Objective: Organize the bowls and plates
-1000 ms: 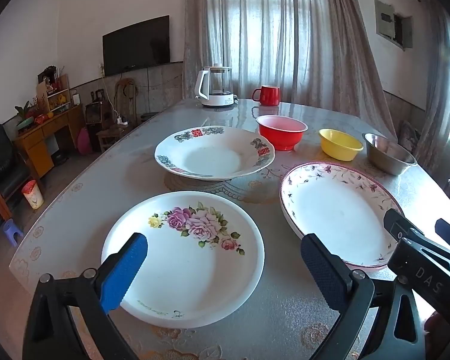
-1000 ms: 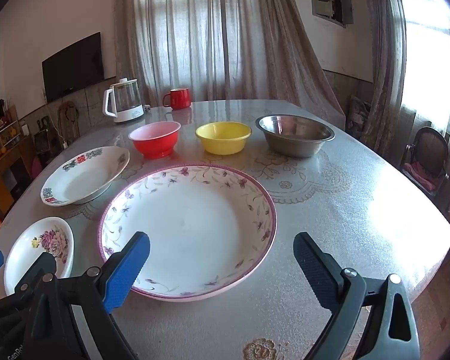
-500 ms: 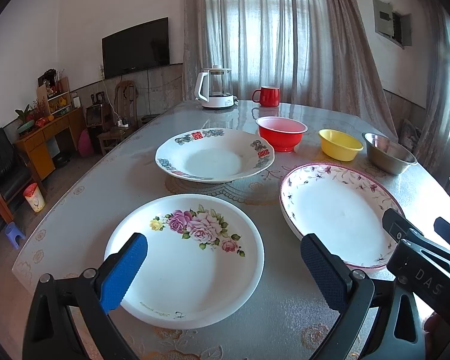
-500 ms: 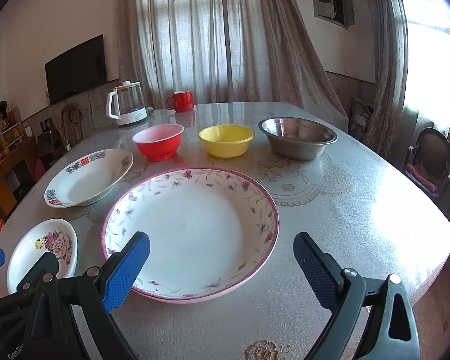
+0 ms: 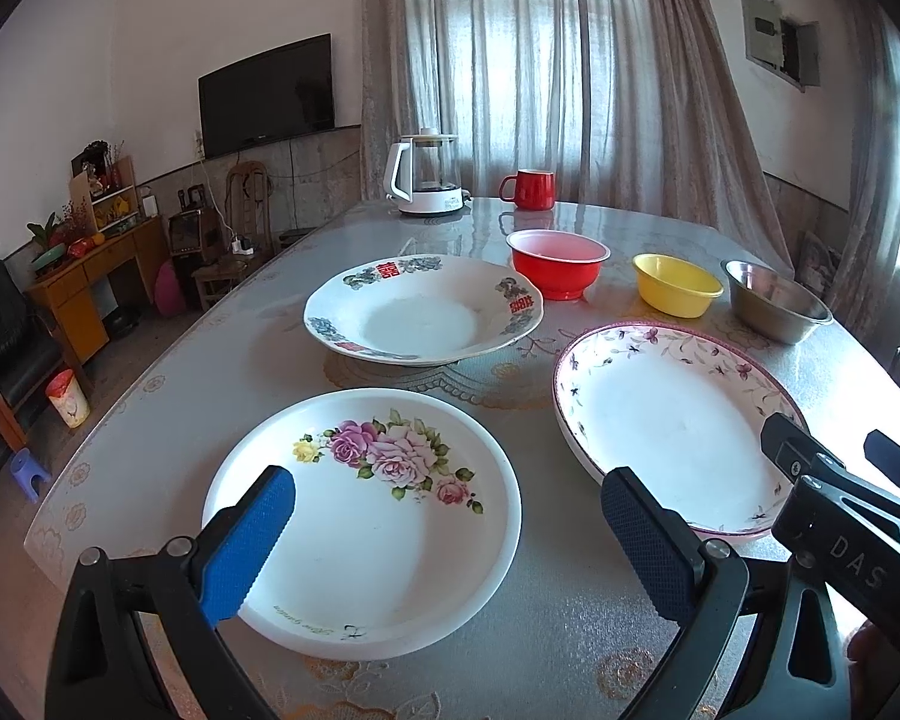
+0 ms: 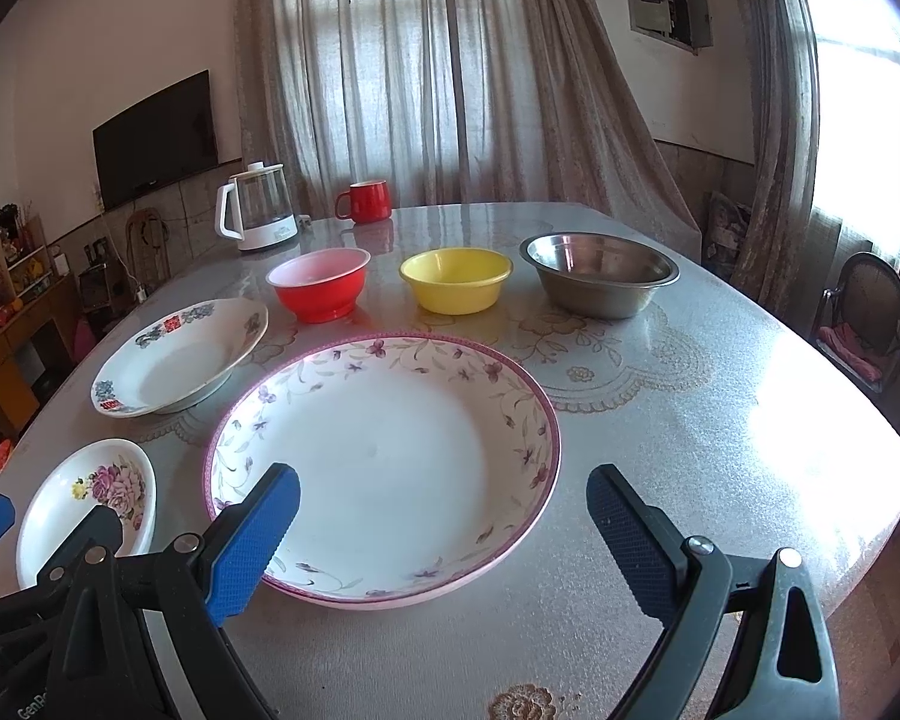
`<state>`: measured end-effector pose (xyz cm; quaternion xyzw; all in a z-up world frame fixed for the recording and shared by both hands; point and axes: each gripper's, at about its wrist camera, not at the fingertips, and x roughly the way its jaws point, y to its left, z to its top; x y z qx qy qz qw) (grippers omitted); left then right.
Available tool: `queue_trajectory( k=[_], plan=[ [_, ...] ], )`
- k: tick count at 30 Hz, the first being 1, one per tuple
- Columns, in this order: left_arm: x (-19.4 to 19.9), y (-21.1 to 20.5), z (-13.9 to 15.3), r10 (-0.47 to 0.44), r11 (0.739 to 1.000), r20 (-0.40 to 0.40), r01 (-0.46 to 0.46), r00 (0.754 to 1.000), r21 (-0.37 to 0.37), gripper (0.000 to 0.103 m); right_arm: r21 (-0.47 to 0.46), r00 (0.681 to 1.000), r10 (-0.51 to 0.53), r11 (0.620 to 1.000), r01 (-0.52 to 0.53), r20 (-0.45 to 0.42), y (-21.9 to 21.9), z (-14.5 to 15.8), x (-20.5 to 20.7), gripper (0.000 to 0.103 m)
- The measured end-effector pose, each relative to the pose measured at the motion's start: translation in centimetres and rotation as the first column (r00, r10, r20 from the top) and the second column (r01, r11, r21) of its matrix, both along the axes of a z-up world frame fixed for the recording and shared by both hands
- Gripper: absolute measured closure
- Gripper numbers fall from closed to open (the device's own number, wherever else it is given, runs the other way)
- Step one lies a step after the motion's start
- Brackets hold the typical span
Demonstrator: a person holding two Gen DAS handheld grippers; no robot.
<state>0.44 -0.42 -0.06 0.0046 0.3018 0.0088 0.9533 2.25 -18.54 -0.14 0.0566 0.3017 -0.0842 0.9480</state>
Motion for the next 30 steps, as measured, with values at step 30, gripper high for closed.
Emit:
queue_trajectory(
  k=[30],
  plan=[
    [0.9,-1.3,-0.1,-0.036,0.999,-0.026,0.036,0.999,0.013,0.000,0.036,1.000,0.001,0.999,-0.001,-0.009,-1.6,-0.7,0.2,0.004]
  ],
)
